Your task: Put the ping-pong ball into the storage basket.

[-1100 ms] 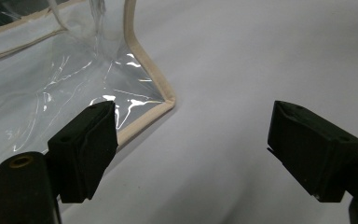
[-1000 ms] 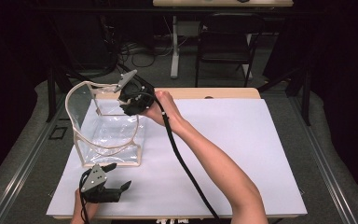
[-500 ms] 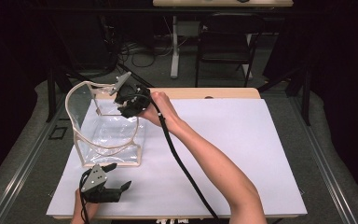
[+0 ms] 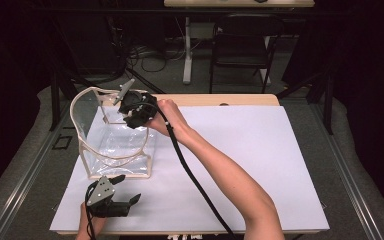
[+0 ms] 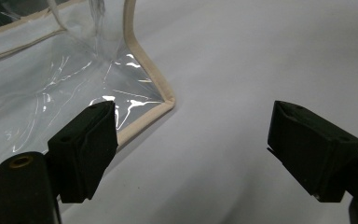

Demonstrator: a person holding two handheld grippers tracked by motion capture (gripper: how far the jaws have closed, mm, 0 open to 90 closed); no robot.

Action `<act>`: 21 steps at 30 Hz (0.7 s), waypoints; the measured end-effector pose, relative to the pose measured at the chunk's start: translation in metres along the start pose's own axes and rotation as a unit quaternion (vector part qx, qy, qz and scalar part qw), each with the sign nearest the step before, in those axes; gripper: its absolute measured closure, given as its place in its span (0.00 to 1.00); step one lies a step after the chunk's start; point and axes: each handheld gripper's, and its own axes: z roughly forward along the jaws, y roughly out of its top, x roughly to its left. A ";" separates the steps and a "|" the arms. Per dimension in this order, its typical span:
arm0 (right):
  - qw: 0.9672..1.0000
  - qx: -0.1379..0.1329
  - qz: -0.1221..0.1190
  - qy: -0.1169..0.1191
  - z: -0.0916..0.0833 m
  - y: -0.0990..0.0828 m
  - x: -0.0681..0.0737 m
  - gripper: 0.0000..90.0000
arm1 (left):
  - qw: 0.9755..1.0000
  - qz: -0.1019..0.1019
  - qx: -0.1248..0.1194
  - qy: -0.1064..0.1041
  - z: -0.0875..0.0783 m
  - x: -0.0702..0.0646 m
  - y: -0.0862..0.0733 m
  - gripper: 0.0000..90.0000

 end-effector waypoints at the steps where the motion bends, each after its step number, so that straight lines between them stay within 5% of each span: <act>1: 1.000 0.002 -0.002 0.001 0.001 0.000 0.000 0.56 | 1.000 0.000 0.000 0.000 0.000 0.000 0.000 0.18; 21: 0.999 0.027 -0.008 0.018 0.015 0.001 0.006 0.56 | 1.000 0.000 -0.001 0.000 -0.001 0.000 0.000 0.18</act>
